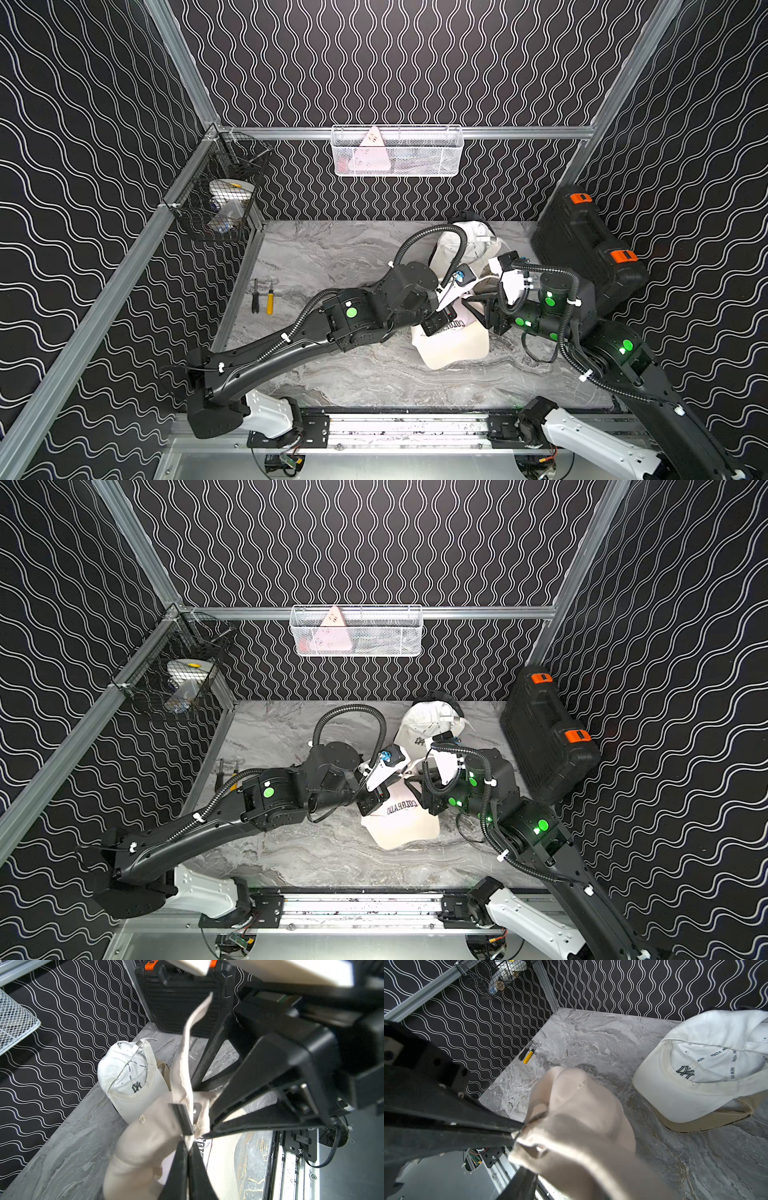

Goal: Open the adjustable buckle of the baseball cap
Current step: Pull the adjustable strap on the baseball cap.

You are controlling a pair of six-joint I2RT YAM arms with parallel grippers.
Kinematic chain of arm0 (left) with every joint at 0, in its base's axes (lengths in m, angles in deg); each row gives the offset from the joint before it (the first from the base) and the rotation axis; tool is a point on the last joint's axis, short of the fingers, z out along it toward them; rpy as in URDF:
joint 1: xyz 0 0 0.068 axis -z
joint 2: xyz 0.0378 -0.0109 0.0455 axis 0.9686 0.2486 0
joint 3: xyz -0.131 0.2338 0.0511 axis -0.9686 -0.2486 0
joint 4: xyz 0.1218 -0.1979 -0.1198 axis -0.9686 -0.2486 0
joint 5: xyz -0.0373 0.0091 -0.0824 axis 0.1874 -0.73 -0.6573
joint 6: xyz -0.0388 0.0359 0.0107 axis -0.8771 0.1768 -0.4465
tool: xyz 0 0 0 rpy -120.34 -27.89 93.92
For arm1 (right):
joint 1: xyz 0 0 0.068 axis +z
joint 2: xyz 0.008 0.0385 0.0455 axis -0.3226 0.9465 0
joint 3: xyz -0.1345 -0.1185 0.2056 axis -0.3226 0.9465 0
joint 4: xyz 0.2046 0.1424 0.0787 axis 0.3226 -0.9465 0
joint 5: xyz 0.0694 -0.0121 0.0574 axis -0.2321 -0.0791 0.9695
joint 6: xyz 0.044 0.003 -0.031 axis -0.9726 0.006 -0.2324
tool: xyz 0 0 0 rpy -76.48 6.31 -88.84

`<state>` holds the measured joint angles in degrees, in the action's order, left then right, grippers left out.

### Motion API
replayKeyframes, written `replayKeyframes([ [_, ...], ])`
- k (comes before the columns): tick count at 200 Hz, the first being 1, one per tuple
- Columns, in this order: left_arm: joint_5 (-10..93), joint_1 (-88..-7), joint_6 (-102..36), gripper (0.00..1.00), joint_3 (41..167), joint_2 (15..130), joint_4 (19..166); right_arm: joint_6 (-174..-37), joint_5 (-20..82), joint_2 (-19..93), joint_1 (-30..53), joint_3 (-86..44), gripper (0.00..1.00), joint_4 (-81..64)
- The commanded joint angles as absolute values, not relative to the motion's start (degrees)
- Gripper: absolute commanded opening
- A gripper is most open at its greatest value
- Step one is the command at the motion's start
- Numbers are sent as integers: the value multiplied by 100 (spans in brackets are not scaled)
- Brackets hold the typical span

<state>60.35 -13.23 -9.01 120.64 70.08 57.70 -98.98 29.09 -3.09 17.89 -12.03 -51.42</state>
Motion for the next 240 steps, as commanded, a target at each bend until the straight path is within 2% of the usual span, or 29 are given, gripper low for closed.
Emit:
replayKeyframes([
  [1,5816,-1320,-1029,0,12242,7093,5610,-9771,3049,-311,1809,-1260,47,-4968],
  [26,5793,-1320,-1039,0,12313,7149,5517,-9736,3082,-326,1822,-1284,46,-4950],
  [39,5789,-1320,-1038,0,12337,7163,5485,-9714,3118,-324,1827,-1303,42,-4957],
  [106,5734,-1320,-1074,0,12416,7300,5362,-9864,3520,-406,1831,-1064,11,-4636],
  [180,5776,-1320,-1079,0,12342,7274,5343,-10257,3318,-384,1822,-970,3,-4447],
  [240,5767,-1320,-1105,0,12168,7183,5384,-10564,2853,-484,1827,-785,0,-4256],
])
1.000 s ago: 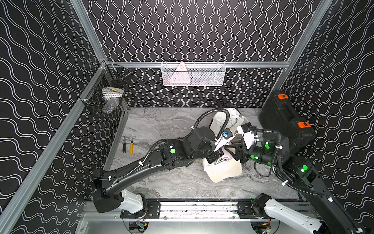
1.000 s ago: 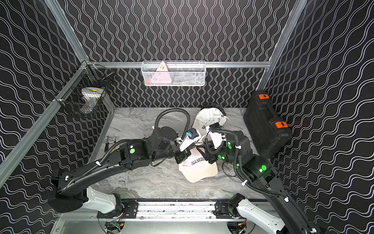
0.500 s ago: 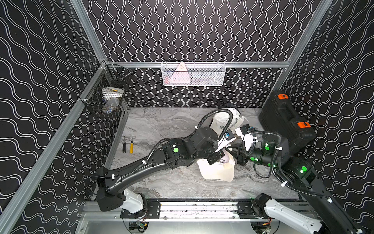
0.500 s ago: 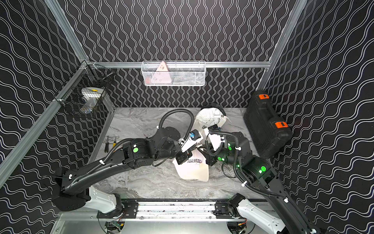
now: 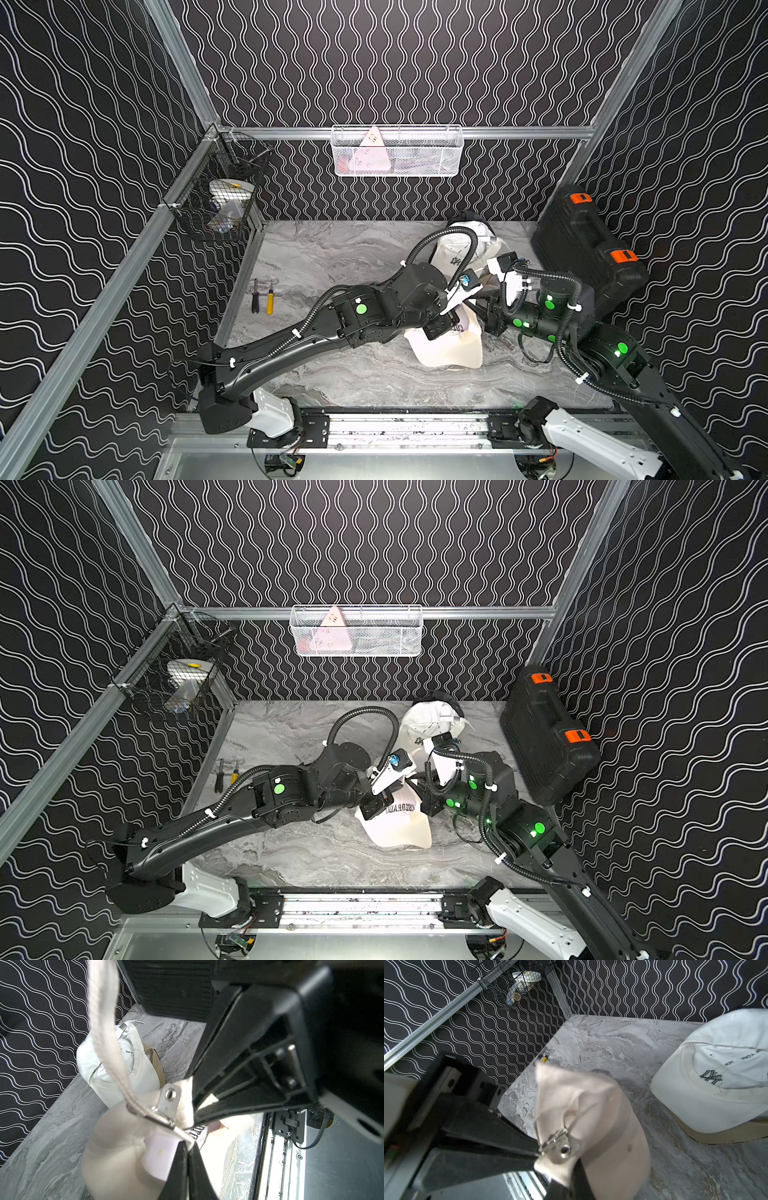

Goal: Open the adjustable buckle of the baseball cap
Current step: Pull the adjustable strap on the baseball cap.

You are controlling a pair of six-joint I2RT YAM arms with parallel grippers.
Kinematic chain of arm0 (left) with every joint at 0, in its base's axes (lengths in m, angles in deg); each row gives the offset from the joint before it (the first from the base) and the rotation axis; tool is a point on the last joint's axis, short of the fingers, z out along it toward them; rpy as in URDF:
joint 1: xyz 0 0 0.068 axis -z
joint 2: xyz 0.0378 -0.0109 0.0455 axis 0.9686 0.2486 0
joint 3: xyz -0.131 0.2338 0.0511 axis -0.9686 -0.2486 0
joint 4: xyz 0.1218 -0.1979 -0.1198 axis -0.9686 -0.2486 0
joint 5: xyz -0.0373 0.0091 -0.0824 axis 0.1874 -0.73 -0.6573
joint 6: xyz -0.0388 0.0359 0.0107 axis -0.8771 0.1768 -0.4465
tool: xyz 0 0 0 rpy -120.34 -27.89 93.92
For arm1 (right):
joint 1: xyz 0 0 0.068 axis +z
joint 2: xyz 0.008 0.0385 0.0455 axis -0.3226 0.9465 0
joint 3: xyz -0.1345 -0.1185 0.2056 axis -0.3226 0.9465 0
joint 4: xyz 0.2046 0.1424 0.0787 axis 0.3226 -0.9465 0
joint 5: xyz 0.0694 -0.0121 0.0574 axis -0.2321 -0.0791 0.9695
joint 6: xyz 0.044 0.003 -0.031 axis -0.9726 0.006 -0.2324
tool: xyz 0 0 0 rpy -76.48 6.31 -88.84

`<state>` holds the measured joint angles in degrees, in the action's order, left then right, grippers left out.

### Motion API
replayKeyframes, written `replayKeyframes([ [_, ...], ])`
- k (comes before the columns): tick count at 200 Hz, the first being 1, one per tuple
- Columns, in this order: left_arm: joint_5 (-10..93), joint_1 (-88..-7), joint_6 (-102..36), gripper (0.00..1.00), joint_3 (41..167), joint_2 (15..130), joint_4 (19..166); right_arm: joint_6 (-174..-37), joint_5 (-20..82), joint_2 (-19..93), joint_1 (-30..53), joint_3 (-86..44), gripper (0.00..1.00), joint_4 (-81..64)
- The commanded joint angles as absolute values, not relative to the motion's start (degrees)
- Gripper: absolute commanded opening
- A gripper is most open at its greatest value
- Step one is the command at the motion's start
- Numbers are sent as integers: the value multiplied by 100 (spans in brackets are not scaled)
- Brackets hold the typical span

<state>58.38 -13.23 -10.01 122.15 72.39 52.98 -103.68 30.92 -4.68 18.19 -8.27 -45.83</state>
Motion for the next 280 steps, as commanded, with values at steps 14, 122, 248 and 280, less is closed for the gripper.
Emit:
replayKeyframes([
  [14,5770,-1320,-1116,0,12124,7164,5403,-10598,2797,-489,1827,-779,0,-4243],
  [122,5762,-1320,-1170,0,11769,7025,5488,-10843,1930,-666,1832,-673,0,-4028],
  [248,5896,-1329,-1232,0,11182,6808,5547,-11148,747,-818,1818,-685,0,-4202],
  [280,6013,-1401,-1242,0,11106,6703,5615,-11219,607,-810,1818,-692,0,-4312],
])
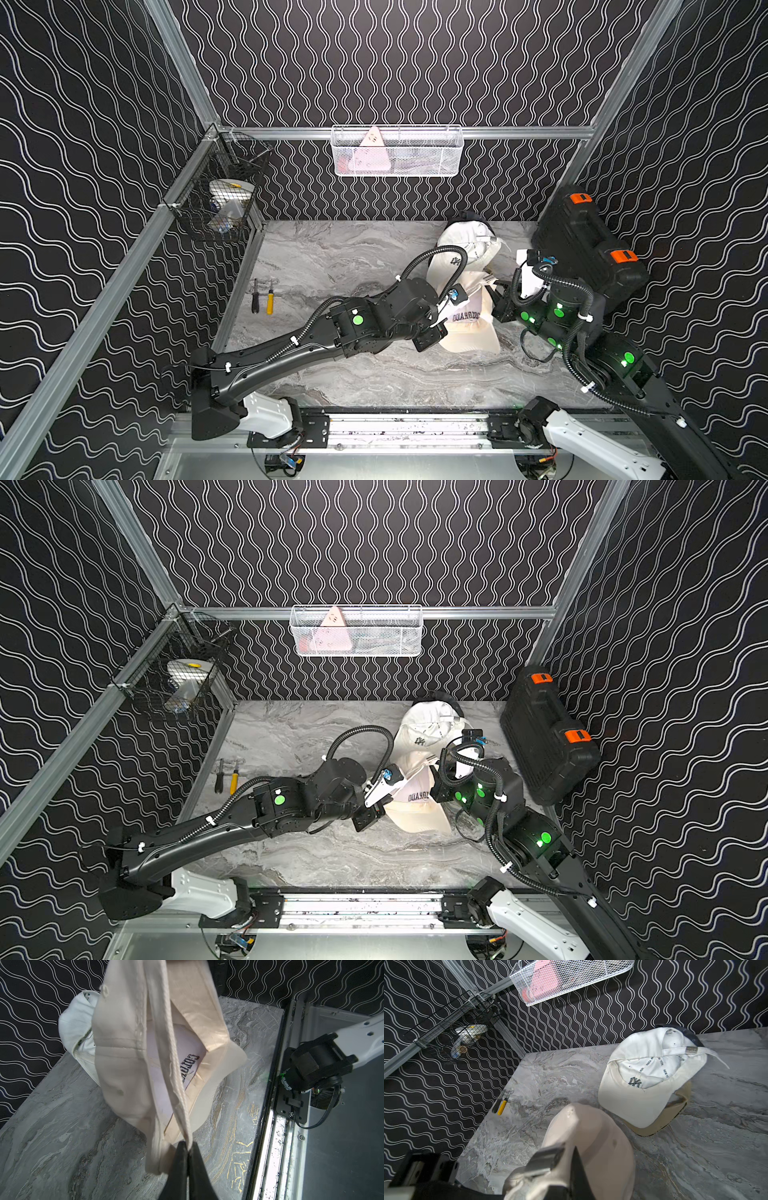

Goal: Open the adjustable buckle of the baseball cap
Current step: Pull the adjustable strap on the baseball cap, then place the baseball cap at the corner of the board.

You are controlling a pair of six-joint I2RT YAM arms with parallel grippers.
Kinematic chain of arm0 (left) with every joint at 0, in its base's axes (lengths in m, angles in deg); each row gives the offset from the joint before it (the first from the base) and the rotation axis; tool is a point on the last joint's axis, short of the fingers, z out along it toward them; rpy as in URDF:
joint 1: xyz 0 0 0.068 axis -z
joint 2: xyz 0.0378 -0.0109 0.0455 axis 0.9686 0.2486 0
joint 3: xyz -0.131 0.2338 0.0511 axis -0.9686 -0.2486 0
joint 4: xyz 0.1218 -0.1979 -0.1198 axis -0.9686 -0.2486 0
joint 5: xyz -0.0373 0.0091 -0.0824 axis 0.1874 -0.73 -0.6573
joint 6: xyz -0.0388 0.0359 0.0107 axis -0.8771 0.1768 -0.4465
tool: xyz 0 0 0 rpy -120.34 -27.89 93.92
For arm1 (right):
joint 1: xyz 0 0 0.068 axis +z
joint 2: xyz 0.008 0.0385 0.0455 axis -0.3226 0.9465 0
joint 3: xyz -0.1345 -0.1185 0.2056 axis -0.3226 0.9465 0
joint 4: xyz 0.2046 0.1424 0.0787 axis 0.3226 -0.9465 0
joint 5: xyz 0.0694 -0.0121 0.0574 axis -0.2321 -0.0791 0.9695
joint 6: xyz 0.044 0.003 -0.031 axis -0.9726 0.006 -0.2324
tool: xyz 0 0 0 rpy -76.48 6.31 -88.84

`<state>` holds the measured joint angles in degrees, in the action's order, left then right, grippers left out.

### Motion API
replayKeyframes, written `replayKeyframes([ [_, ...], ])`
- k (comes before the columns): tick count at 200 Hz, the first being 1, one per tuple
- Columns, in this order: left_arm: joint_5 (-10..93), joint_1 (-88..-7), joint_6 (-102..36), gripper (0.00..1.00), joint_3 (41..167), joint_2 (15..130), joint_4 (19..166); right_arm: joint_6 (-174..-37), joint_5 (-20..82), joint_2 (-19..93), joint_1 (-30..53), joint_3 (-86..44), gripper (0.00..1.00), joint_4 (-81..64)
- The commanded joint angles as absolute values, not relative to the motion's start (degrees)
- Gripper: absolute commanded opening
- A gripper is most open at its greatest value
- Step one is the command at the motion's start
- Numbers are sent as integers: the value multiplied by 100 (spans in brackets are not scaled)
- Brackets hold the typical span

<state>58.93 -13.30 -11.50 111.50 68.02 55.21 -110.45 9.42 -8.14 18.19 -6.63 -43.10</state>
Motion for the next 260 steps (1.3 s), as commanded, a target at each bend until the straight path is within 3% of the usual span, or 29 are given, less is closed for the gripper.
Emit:
replayKeyframes([
  [1,6015,-1409,-1246,0,11104,6696,5617,-11220,606,-810,1818,-696,0,-4315],
  [39,5837,-1877,-1488,0,10951,6346,5966,-11285,912,-600,1818,-648,0,-4458],
  [67,5613,-2208,-1603,0,10927,6406,6095,-11479,1402,-214,1818,-348,8,-4361],
  [89,5362,-2482,-1834,0,10613,6424,6519,-11570,1705,203,1819,-69,17,-4215],
  [122,5163,-2934,-2110,0,10202,6505,6986,-11556,1666,684,1805,100,41,-4186],
  [145,5353,-3152,-2117,0,10188,6667,7031,-11520,1628,811,1792,100,48,-4231],
  [206,4911,-4486,-2796,0,9974,6883,7703,-11406,1311,552,1737,142,57,-4381],
  [260,4656,-5567,-2880,0,10436,7304,7549,-11300,1300,396,1669,238,58,-4434],
])
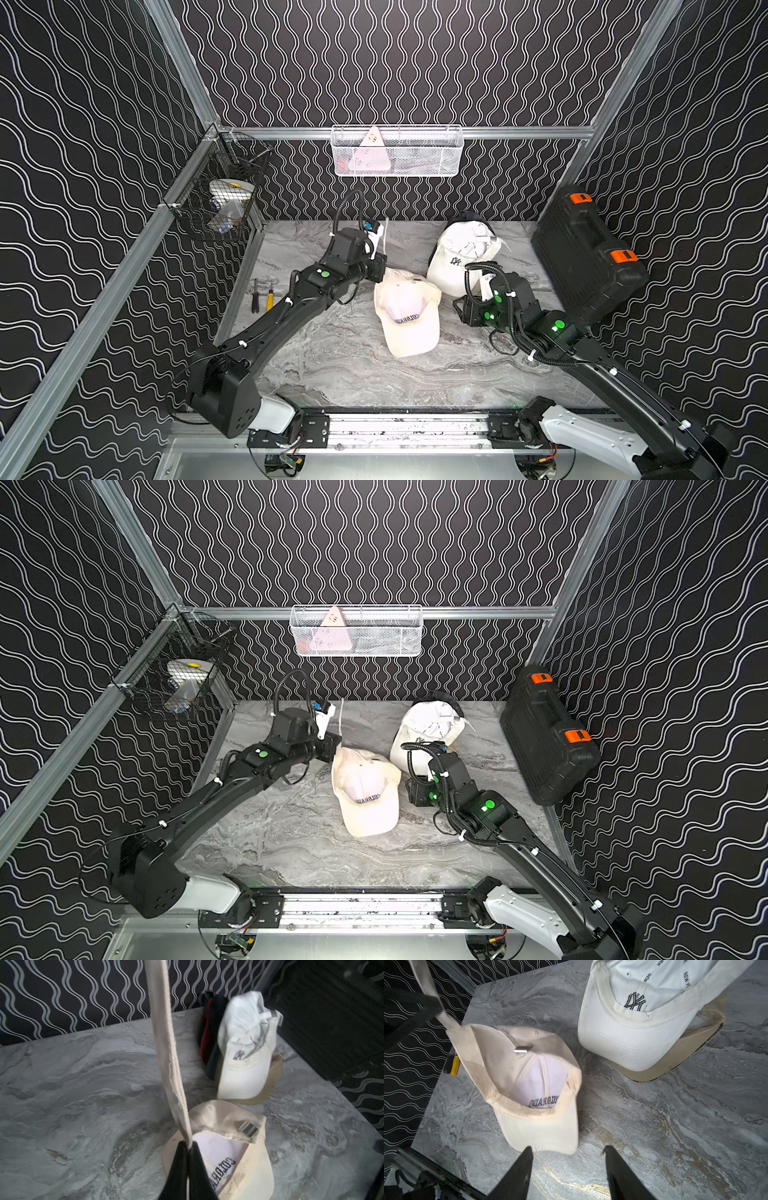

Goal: Open the adjustable buckle of the baseball cap
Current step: Place the baseball cap at the corner of the board.

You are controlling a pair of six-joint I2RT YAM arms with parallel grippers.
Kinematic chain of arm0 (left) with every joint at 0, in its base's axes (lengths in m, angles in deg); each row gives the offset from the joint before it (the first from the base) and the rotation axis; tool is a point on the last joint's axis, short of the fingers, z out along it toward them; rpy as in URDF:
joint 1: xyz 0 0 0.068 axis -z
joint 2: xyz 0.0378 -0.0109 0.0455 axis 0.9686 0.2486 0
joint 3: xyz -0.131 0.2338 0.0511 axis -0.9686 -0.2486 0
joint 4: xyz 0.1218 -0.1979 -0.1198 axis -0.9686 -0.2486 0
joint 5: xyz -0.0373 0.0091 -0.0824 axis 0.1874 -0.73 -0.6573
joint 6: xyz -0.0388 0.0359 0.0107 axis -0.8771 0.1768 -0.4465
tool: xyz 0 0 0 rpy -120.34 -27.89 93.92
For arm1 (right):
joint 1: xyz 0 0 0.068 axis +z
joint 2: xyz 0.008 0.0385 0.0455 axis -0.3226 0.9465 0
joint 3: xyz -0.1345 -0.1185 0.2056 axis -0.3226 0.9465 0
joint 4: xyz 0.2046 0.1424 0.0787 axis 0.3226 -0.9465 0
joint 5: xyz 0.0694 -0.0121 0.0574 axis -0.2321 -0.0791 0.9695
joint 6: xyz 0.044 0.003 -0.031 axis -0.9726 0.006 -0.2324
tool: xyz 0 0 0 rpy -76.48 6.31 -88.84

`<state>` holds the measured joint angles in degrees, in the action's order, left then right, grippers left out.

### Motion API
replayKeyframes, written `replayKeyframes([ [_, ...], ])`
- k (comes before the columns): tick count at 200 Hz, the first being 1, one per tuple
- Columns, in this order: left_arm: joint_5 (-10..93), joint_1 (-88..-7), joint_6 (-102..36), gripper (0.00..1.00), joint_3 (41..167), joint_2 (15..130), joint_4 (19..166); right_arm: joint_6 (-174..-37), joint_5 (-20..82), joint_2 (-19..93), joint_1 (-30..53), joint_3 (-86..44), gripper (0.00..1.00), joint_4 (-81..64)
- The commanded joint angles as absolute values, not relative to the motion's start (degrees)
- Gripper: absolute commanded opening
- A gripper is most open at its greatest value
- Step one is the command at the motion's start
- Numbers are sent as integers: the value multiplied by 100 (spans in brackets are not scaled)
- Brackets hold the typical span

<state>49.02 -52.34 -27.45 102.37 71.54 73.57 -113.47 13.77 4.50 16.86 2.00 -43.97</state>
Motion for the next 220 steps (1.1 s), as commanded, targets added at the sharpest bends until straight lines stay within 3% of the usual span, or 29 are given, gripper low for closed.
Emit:
replayKeyframes([
  [1,4651,-5584,-2878,0,10457,7317,7547,-11300,1296,391,1673,240,58,-4433],
  [103,4426,-7299,-3148,0,11407,8152,7489,-11256,1423,540,1616,262,58,-4309],
  [220,4514,-8405,-3170,0,13774,9352,6528,-11283,1828,1222,1519,-276,58,-4036],
])
